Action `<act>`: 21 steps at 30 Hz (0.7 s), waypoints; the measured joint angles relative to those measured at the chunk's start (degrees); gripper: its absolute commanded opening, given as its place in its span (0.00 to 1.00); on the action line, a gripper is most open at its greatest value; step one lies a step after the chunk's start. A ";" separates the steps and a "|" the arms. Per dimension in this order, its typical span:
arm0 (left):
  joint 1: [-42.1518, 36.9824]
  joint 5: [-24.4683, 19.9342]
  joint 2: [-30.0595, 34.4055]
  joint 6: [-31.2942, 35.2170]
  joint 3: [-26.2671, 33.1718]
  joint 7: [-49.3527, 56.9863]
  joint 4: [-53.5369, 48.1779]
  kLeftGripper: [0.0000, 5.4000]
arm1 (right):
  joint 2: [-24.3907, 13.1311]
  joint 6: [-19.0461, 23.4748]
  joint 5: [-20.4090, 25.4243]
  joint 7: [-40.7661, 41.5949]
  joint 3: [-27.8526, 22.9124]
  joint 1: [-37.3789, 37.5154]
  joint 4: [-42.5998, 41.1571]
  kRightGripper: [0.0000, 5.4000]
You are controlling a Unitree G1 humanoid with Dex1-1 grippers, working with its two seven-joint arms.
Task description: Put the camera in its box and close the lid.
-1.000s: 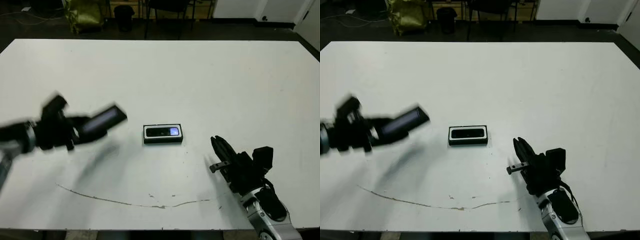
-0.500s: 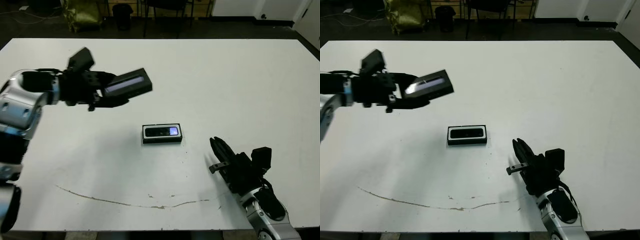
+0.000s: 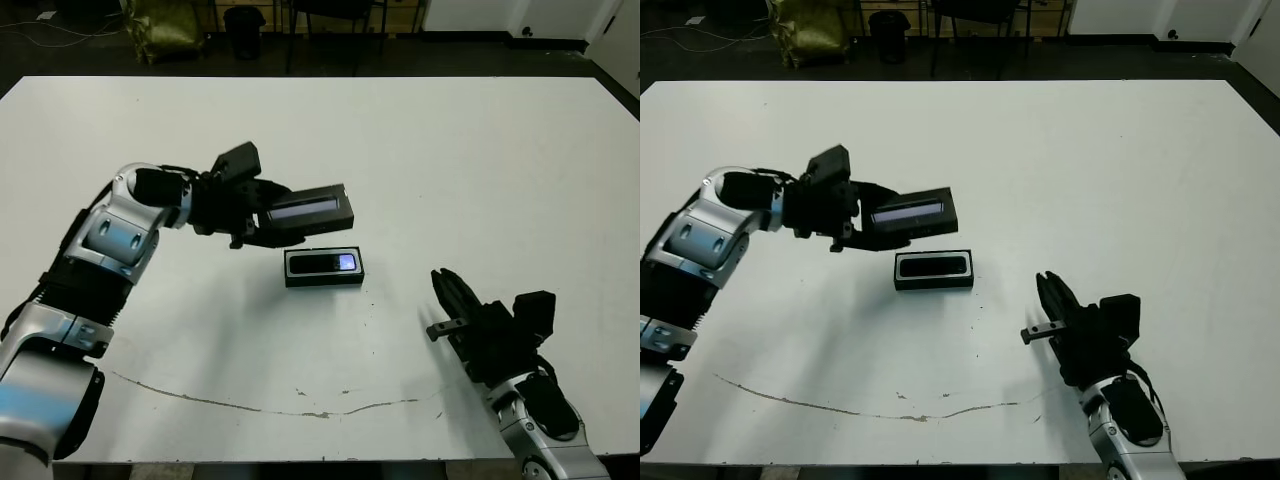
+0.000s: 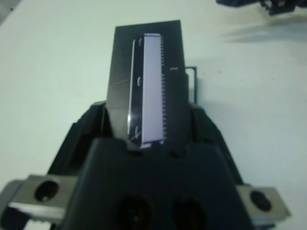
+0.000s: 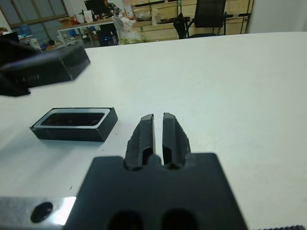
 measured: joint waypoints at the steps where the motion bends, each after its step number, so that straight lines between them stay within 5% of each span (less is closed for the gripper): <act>1: 0.11 0.09 -0.16 0.00 -0.05 -0.08 0.01 0.50 | 0.01 0.57 0.04 -0.29 -0.10 -0.06 -0.34 0.00; 21: 0.38 2.21 -0.52 1.02 -2.55 -6.87 2.83 0.50 | 0.20 0.88 -0.26 -0.23 -0.57 -0.11 -0.17 0.00</act>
